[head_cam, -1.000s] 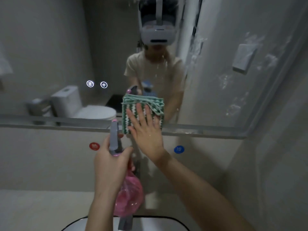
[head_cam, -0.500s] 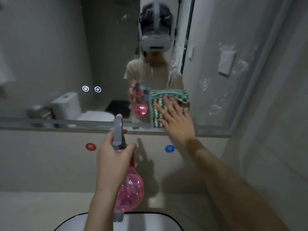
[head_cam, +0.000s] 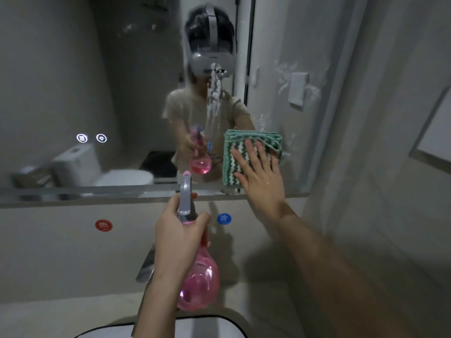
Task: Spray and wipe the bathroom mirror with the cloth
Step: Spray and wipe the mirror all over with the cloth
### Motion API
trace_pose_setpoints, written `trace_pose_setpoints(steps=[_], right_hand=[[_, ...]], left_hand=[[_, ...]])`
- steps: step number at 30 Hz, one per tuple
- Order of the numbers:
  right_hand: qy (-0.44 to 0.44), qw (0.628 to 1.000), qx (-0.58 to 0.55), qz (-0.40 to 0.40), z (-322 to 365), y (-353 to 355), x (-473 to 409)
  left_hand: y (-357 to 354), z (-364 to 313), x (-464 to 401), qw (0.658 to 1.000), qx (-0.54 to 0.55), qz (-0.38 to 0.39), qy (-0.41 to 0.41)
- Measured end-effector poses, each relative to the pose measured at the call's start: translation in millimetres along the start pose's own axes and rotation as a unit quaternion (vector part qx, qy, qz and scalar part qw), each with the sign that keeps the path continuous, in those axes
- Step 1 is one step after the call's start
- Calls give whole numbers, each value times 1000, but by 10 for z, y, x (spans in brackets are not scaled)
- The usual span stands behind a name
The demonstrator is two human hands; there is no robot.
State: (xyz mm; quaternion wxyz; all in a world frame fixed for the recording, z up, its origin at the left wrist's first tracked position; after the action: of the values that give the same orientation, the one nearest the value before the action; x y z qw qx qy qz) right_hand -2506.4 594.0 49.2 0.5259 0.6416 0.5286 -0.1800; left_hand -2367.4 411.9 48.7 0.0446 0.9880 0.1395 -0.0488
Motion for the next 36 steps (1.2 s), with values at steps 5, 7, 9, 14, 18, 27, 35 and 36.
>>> trace_pose_setpoints(steps=[5,7,9,14,18,27,35,36], right_hand=[[-48,999,16,-1,131,-84,-15],[-95,995,15,-10,224,-123,-46],[-132,991,3,-12,354,-168,-92],[-76,997,-28,-9,898,-266,-264],[-12,999,-45,14,1445,-398,-436],[49,997,-51,16,1755,-415,-561],[130,991,-6,-19,1035,-126,-402],[121,992,2,-24,933,-88,-355]], left_hand=[[65,103,-98,1000,5,-4,18],[144,146,-139,1000,7,-14,22],[231,179,-173,999,11,-25,23],[504,295,-241,998,34,-36,30],[796,321,-239,997,49,-49,24],[1089,272,-272,995,17,-101,7],[601,111,-151,998,11,-67,6],[543,117,-140,998,7,-64,7]])
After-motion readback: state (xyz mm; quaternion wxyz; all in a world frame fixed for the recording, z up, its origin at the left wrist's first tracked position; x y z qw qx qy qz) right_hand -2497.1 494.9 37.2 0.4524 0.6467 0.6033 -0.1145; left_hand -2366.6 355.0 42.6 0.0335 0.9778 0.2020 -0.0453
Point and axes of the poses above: each hand's wrist, its own x-axis away from the middle knuckle, its own y-axis out of the back of the hand, z = x × y, the point moved 7 cm from there along -x, towards the middle knuckle, and after that the axes turned 11 degrees about y, right-handed, at the moved point
